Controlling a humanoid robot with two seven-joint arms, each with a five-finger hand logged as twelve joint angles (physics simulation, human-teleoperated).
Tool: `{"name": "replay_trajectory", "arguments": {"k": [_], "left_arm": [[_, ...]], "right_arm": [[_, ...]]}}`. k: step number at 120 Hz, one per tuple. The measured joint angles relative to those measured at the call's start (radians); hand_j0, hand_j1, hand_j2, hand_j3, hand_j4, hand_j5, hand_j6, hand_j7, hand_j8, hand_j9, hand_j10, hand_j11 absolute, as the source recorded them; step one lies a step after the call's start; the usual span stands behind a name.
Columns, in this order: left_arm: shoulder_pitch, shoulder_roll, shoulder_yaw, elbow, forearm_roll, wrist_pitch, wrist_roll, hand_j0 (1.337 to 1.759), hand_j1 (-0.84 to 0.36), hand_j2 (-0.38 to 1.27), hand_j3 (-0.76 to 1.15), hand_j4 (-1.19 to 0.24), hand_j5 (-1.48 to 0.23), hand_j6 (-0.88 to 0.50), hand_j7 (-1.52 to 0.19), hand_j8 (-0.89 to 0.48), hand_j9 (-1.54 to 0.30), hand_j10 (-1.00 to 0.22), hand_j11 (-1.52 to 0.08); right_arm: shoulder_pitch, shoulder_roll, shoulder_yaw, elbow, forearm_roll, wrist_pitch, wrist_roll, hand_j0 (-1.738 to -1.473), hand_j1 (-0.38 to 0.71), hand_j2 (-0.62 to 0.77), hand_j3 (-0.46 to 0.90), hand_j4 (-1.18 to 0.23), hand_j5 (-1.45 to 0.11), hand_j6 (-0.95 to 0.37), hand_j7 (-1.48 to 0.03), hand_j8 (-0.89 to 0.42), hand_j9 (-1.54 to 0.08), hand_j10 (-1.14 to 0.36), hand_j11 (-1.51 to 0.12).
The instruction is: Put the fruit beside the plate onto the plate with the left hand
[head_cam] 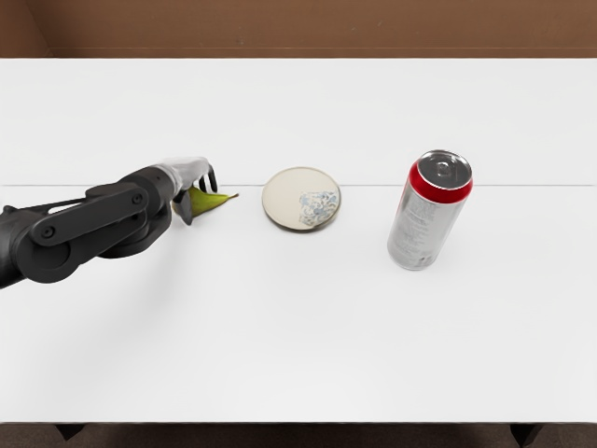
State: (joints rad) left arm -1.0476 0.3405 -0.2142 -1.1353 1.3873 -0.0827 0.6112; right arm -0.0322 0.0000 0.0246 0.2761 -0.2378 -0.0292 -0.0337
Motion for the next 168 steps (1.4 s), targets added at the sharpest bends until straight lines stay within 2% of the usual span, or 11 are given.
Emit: {"name": "replay_trajectory", "arguments": {"k": [37, 64, 76, 98, 138, 168], "left_arm": [[0.001, 0.0, 0.002, 0.0, -0.001, 0.001, 0.0, 1.656, -0.25, 0.2, 0.0, -0.48, -0.71, -0.45, -0.71, -0.46, -0.72, -0.54, -0.71], [-0.001, 0.0, 0.009, -0.001, -0.001, 0.0, 0.0, 1.654, -0.3, 0.26, 0.0, -0.44, -0.76, -0.41, -0.77, -0.41, -0.77, -0.58, -0.77], [-0.008, 0.002, 0.011, 0.0, -0.007, -0.002, 0.0, 1.655, -0.33, 0.3, 0.0, -0.4, -0.78, -0.37, -0.79, -0.38, -0.79, -0.56, -0.79], [-0.046, 0.02, -0.006, 0.004, -0.122, -0.003, 0.0, 1.655, -0.31, 0.28, 0.0, -0.41, -0.82, -0.37, -0.8, -0.38, -0.8, -0.56, -0.8], [-0.186, 0.029, -0.031, 0.036, -0.397, -0.004, 0.0, 1.656, -0.28, 0.24, 0.0, -0.45, -0.84, -0.39, -0.81, -0.41, -0.8, -0.57, -0.81], [-0.225, -0.026, -0.029, 0.039, -0.455, -0.005, 0.0, 1.656, -0.29, 0.26, 0.0, -0.45, -0.84, -0.39, -0.8, -0.4, -0.8, -0.57, -0.81]], "right_arm": [[0.0, 0.0, 0.0, 0.0, 0.0, 0.0, 0.0, -1.658, -0.35, 0.0, 0.0, 0.0, 0.0, 0.0, 0.0, 0.0, 0.0, 0.0, 0.0], [0.0, 0.0, 0.0, 0.0, 0.0, 0.0, 0.0, -1.658, -0.35, 0.0, 0.0, 0.0, 0.0, 0.0, 0.0, 0.0, 0.0, 0.0, 0.0], [0.0, 0.0, 0.0, 0.0, 0.0, 0.0, 0.0, -1.658, -0.35, 0.0, 0.0, 0.0, 0.0, 0.0, 0.0, 0.0, 0.0, 0.0, 0.0], [0.0, 0.0, 0.0, 0.0, 0.0, 0.0, 0.0, -1.658, -0.35, 0.0, 0.0, 0.0, 0.0, 0.0, 0.0, 0.0, 0.0, 0.0, 0.0], [0.0, 0.0, 0.0, 0.0, 0.0, 0.0, 0.0, -1.658, -0.35, 0.0, 0.0, 0.0, 0.0, 0.0, 0.0, 0.0, 0.0, 0.0, 0.0], [0.0, 0.0, 0.0, 0.0, 0.0, 0.0, 0.0, -1.658, -0.35, 0.0, 0.0, 0.0, 0.0, 0.0, 0.0, 0.0, 0.0, 0.0, 0.0]]}}
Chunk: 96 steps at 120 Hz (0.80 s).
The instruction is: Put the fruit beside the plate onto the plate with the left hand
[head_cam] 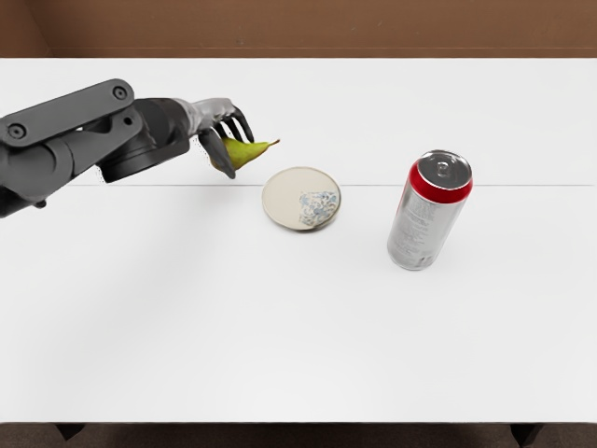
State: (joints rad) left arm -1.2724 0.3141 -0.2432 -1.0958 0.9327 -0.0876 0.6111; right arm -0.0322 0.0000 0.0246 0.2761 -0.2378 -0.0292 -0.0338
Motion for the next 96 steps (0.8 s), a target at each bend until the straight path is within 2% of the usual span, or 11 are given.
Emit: {"name": "replay_trajectory", "arguments": {"k": [34, 52, 65, 80, 96], "left_arm": [[-0.009, -0.111, 0.005, -0.001, -0.01, -0.001, 0.0, 1.656, -0.29, 0.28, 0.0, -0.46, -0.83, -0.4, -0.8, -0.4, -0.81, -0.57, -0.81], [-0.008, -0.13, 0.01, -0.001, -0.01, -0.001, 0.0, 1.657, -0.29, 0.28, 0.0, -0.48, -0.82, -0.4, -0.79, -0.41, -0.79, -0.56, -0.79], [-0.001, -0.138, -0.019, 0.0, -0.018, 0.001, 0.0, 1.657, -0.07, 0.17, 0.0, -0.32, -0.52, -0.27, -0.51, -0.28, -0.51, -0.36, -0.51], [-0.025, 0.003, -0.073, -0.001, -0.247, -0.021, 0.0, 1.658, 0.1, 0.1, 0.0, -0.19, -0.31, -0.16, -0.3, -0.17, -0.3, -0.22, -0.3], [0.08, 0.147, -0.202, 0.0, -0.561, -0.28, 0.0, 1.658, 0.2, 0.05, 0.0, -0.12, -0.18, -0.1, -0.18, -0.11, -0.18, -0.13, -0.18]], "right_arm": [[0.0, 0.0, 0.0, 0.0, 0.0, 0.0, 0.0, -1.658, -0.35, 0.0, 0.0, 0.0, 0.0, 0.0, 0.0, 0.0, 0.0, 0.0, 0.0], [0.0, 0.0, 0.0, 0.0, 0.0, 0.0, 0.0, -1.658, -0.35, 0.0, 0.0, 0.0, 0.0, 0.0, 0.0, 0.0, 0.0, 0.0, 0.0], [0.0, 0.0, 0.0, 0.0, 0.0, 0.0, 0.0, -1.658, -0.35, 0.0, 0.0, 0.0, 0.0, 0.0, 0.0, 0.0, 0.0, 0.0, 0.0], [0.0, 0.0, 0.0, 0.0, 0.0, 0.0, 0.0, -1.658, -0.35, 0.0, 0.0, 0.0, 0.0, 0.0, 0.0, 0.0, 0.0, 0.0, 0.0], [0.0, 0.0, 0.0, 0.0, 0.0, 0.0, 0.0, -1.658, -0.35, 0.0, 0.0, 0.0, 0.0, 0.0, 0.0, 0.0, 0.0, 0.0, 0.0]]}}
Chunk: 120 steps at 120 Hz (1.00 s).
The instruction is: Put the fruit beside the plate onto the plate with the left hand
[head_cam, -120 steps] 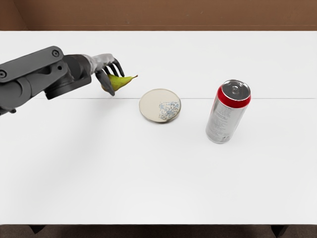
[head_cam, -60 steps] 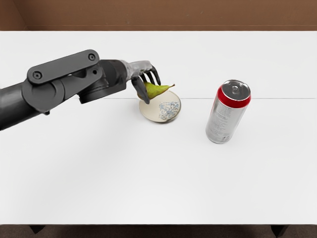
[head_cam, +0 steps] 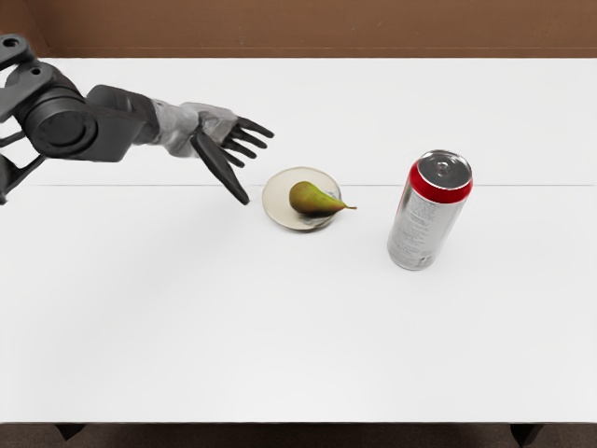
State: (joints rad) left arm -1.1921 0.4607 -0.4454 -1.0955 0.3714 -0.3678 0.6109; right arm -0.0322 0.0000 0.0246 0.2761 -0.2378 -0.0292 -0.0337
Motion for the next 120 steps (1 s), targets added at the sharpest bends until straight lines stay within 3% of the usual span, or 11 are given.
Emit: {"name": "replay_trajectory", "arguments": {"k": [15, 39, 60, 120], "left_arm": [[0.174, 0.053, -0.137, 0.007, -0.245, -0.104, 0.0, 1.658, 0.25, 0.03, 0.0, -0.08, -0.12, -0.07, -0.12, -0.07, -0.12, -0.09, -0.12], [0.256, 0.237, -0.231, 0.023, -0.351, -0.203, 0.0, 1.658, 0.29, 0.02, 0.0, -0.05, -0.07, -0.04, -0.07, -0.04, -0.07, -0.05, -0.07], [0.293, 0.358, -0.243, 0.04, -0.38, -0.236, 0.0, 1.658, 0.31, 0.01, 0.0, -0.03, -0.05, -0.03, -0.05, -0.03, -0.05, -0.03, -0.05], [0.3, 0.428, -0.234, 0.19, -0.384, -0.244, 0.0, 1.658, 0.32, 0.0, 0.0, -0.02, -0.03, -0.02, -0.03, -0.02, -0.03, -0.02, -0.03]], "right_arm": [[0.0, 0.0, 0.0, 0.0, 0.0, 0.0, 0.0, -1.658, -0.35, 0.0, 0.0, 0.0, 0.0, 0.0, 0.0, 0.0, 0.0, 0.0, 0.0], [0.0, 0.0, 0.0, 0.0, 0.0, 0.0, 0.0, -1.658, -0.35, 0.0, 0.0, 0.0, 0.0, 0.0, 0.0, 0.0, 0.0, 0.0, 0.0], [0.0, 0.0, 0.0, 0.0, 0.0, 0.0, 0.0, -1.658, -0.35, 0.0, 0.0, 0.0, 0.0, 0.0, 0.0, 0.0, 0.0, 0.0, 0.0], [0.0, 0.0, 0.0, 0.0, 0.0, 0.0, 0.0, -1.658, -0.35, 0.0, 0.0, 0.0, 0.0, 0.0, 0.0, 0.0, 0.0, 0.0, 0.0]]}}
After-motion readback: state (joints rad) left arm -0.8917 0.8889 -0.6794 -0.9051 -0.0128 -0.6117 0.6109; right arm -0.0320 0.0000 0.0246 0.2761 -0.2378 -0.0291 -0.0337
